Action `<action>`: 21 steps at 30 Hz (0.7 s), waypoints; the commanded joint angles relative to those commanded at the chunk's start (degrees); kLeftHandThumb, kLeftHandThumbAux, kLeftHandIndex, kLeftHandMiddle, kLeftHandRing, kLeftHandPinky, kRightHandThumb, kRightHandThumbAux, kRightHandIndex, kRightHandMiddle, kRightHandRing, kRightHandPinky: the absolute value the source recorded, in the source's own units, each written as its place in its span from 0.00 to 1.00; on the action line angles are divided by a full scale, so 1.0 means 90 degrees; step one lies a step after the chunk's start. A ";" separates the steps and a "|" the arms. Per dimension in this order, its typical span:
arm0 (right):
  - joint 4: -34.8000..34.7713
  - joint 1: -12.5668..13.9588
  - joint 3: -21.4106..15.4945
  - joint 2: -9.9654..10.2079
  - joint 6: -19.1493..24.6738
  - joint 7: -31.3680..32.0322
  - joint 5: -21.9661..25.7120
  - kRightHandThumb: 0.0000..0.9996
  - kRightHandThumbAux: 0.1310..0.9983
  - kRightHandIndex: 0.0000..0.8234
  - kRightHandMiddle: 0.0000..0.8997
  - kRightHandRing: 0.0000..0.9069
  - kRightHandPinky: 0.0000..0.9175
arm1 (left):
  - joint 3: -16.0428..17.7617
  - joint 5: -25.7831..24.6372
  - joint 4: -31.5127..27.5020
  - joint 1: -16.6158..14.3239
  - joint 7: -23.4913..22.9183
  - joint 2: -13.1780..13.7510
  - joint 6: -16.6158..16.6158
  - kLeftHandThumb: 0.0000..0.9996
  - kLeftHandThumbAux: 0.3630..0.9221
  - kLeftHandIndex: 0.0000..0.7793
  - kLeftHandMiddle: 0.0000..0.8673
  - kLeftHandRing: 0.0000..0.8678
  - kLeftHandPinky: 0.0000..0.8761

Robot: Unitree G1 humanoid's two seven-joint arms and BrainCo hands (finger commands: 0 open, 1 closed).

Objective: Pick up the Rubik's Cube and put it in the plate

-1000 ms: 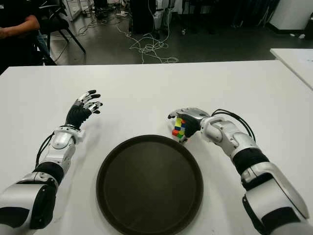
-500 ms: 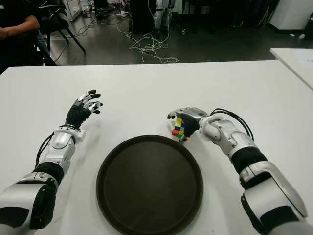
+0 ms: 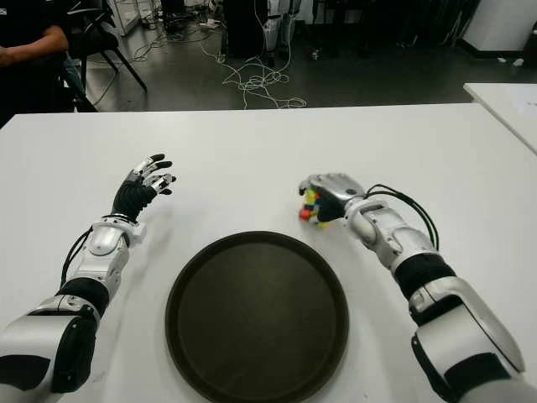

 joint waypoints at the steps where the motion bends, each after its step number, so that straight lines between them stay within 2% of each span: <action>1: 0.0011 0.0002 0.0005 0.0005 0.0012 -0.0080 -0.0016 0.67 0.70 0.50 0.57 0.57 0.52 | 0.0009 -0.0013 0.0000 -0.0001 -0.0016 -0.0002 0.0004 0.18 0.55 0.20 0.23 0.33 0.44; 6: 0.0096 -0.0012 0.0003 0.0023 0.0070 -0.0341 -0.0032 0.69 0.70 0.50 0.56 0.57 0.51 | 0.0052 -0.0059 -0.0002 0.0001 -0.0062 -0.0004 0.0013 0.19 0.54 0.21 0.24 0.33 0.44; 13: 0.0125 -0.0053 0.0008 0.0046 0.0234 -0.0318 0.0006 0.69 0.70 0.50 0.55 0.55 0.50 | 0.0072 -0.0072 -0.0015 0.0005 -0.0084 0.0001 0.0016 0.21 0.54 0.22 0.25 0.34 0.45; 21: 0.0113 -0.0030 -0.0014 -0.0011 0.0102 -0.0582 0.0020 0.69 0.70 0.50 0.54 0.55 0.50 | 0.0057 -0.0047 -0.0011 -0.0001 -0.0072 0.0011 0.0043 0.19 0.53 0.20 0.24 0.34 0.45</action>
